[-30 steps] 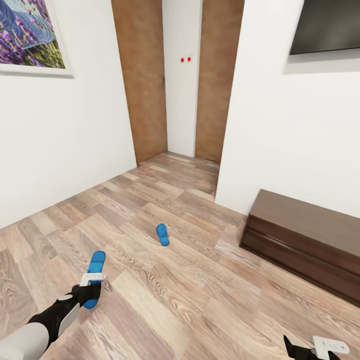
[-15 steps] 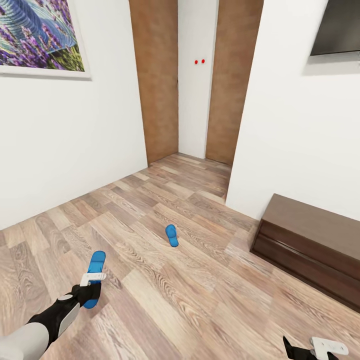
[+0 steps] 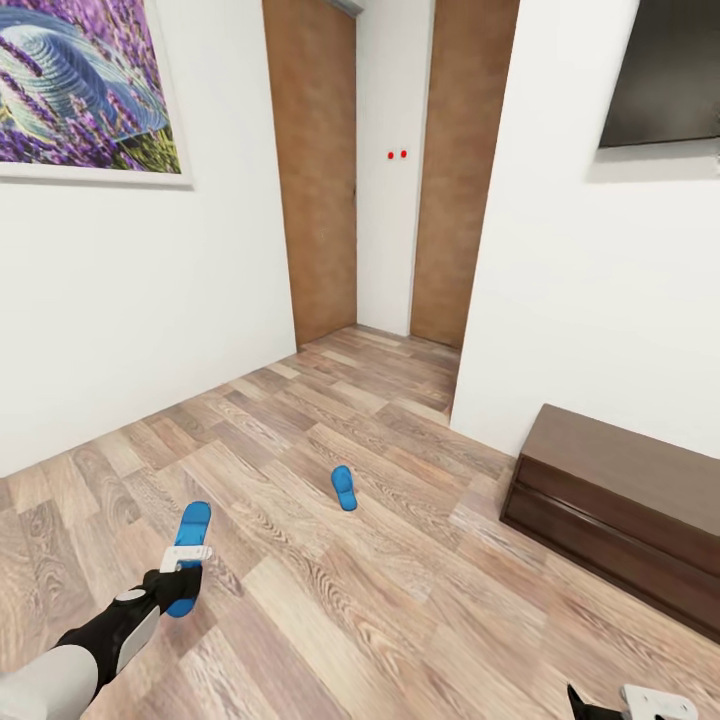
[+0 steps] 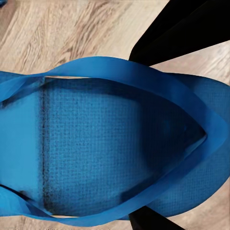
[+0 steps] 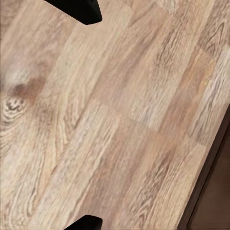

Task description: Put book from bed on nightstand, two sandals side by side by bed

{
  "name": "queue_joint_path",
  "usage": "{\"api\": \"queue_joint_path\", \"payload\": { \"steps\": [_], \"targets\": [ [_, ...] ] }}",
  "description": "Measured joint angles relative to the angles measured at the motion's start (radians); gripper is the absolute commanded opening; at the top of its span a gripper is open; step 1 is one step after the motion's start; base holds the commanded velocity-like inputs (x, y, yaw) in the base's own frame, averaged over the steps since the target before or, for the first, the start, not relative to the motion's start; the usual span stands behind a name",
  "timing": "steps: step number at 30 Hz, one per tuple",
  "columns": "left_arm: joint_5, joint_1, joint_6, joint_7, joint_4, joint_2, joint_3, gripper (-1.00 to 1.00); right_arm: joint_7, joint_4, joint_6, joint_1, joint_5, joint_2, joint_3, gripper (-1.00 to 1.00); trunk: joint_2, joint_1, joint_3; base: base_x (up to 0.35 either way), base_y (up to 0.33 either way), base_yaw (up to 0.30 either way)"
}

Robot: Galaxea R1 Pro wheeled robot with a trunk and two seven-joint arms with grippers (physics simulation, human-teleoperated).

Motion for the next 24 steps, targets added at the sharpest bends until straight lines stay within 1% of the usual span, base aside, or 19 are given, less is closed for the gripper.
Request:
{"api": "queue_joint_path", "payload": {
  "steps": [8,18,24],
  "targets": [
    [-0.001,0.000,-0.009,0.000,0.000,-0.001,0.000,-1.00,-0.004,0.014,-0.027,0.000,0.000,-0.001,-0.004,1.00,0.002,-0.004,0.031,0.000,0.000,0.000],
    [-0.003,0.000,-0.029,0.001,0.001,-0.002,-0.001,-1.00,-0.005,0.036,-0.034,-0.001,0.001,0.001,-0.001,1.00,0.004,-0.008,0.070,0.000,0.000,0.000],
    [-0.003,0.001,-0.033,0.000,0.001,-0.003,-0.001,-1.00,-0.005,0.037,-0.036,-0.003,0.002,0.000,-0.004,1.00,0.046,-0.031,0.089,0.000,0.000,0.000]
  ]
}}
